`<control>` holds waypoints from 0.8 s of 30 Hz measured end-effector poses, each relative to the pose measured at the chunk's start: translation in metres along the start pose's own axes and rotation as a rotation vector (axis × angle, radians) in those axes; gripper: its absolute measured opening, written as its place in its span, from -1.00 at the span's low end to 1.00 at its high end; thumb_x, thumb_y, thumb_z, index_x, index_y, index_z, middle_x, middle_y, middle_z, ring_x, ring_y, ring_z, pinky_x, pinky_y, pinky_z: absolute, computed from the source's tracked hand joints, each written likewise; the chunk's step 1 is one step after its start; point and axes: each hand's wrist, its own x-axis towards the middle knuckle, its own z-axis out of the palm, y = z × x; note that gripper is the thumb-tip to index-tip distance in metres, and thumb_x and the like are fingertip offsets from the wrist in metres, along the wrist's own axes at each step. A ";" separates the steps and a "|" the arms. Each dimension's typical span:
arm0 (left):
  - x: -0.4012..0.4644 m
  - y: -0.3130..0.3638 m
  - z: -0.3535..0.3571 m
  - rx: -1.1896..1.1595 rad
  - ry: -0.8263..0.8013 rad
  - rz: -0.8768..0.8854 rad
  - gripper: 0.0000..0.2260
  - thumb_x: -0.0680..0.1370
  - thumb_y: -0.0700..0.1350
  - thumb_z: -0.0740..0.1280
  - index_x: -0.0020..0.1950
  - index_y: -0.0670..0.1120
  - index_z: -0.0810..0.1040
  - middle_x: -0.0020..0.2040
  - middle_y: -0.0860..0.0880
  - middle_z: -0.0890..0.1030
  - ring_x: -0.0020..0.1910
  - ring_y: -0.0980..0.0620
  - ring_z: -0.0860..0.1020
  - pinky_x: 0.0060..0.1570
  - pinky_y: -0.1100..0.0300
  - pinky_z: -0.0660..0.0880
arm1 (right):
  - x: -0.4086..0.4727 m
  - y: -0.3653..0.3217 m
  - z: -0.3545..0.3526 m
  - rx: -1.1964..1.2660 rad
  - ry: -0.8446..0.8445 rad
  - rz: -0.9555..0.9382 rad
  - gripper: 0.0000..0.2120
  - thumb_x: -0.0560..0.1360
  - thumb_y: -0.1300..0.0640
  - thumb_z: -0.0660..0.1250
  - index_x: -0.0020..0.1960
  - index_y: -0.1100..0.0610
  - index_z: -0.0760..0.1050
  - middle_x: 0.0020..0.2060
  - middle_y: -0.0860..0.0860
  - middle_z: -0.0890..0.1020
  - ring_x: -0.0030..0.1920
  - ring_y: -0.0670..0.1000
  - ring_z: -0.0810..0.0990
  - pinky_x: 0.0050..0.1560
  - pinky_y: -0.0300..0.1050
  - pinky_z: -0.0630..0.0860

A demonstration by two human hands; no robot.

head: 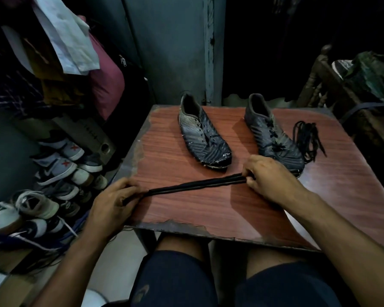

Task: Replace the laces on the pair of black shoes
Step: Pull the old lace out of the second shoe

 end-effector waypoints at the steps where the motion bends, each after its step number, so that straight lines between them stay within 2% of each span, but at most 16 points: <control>1: 0.000 0.000 0.000 -0.006 -0.003 -0.002 -0.81 0.47 -0.09 0.41 0.02 -0.02 0.77 -0.01 0.04 0.65 -0.07 0.15 0.54 -0.21 0.29 0.42 | 0.000 0.000 -0.001 -0.015 -0.003 -0.008 -0.96 0.52 0.18 0.38 -0.04 0.07 0.56 -0.06 -0.08 0.44 -0.01 0.02 0.53 -0.04 -0.11 0.40; 7: -0.002 -0.002 0.000 0.014 -0.045 0.016 -0.76 0.54 0.01 0.32 0.08 0.03 0.74 -0.01 0.11 0.64 -0.10 0.01 0.59 -0.22 0.12 0.51 | 0.001 0.005 0.000 -0.147 -0.035 -0.119 -0.91 0.58 0.19 0.26 -0.01 0.10 0.55 0.01 -0.02 0.54 0.07 0.05 0.56 0.01 -0.10 0.43; 13: -0.003 0.000 -0.004 0.005 -0.063 -0.002 -0.77 0.51 -0.06 0.37 0.10 0.03 0.75 -0.06 0.10 0.64 -0.09 0.11 0.54 -0.21 0.28 0.39 | -0.009 0.008 -0.008 -0.182 -0.124 -0.221 -0.80 0.65 0.03 0.20 0.16 0.06 0.55 0.11 -0.05 0.54 0.16 0.01 0.53 0.11 -0.08 0.50; 16: -0.002 0.000 -0.007 0.027 -0.071 0.029 -0.73 0.55 0.03 0.29 0.10 0.03 0.74 -0.09 0.09 0.63 -0.12 0.10 0.55 -0.27 0.28 0.38 | -0.017 0.010 0.000 -0.225 -0.062 -0.253 -0.88 0.63 0.13 0.23 0.07 0.07 0.55 0.02 -0.02 0.54 0.06 0.05 0.57 -0.04 0.03 0.57; 19: -0.001 0.001 -0.011 0.038 -0.070 0.043 -0.66 0.55 0.08 0.22 0.09 0.00 0.74 -0.09 0.07 0.64 -0.13 0.09 0.55 -0.27 0.19 0.46 | -0.011 0.011 -0.001 -0.206 -0.042 -0.268 -0.98 0.57 0.19 0.30 -0.03 0.09 0.48 -0.06 -0.02 0.54 0.00 0.07 0.55 -0.11 -0.02 0.50; 22: -0.001 0.002 -0.014 0.067 -0.074 0.033 -0.67 0.55 0.09 0.22 0.08 0.00 0.73 -0.10 0.07 0.64 -0.15 0.04 0.58 -0.30 0.16 0.50 | -0.004 0.011 -0.006 -0.176 -0.107 -0.257 -0.82 0.51 0.21 0.32 -0.09 0.01 0.33 -0.15 -0.13 0.41 -0.02 0.04 0.52 -0.15 -0.14 0.29; 24: -0.003 0.001 -0.015 0.080 -0.075 0.014 -0.67 0.55 0.09 0.21 0.05 0.00 0.72 -0.10 0.06 0.65 -0.15 0.01 0.61 -0.31 0.15 0.52 | -0.001 0.011 -0.018 -0.171 -0.064 -0.307 -0.75 0.43 0.27 0.38 -0.12 0.02 0.34 -0.22 -0.15 0.37 -0.10 0.06 0.52 -0.19 -0.13 0.28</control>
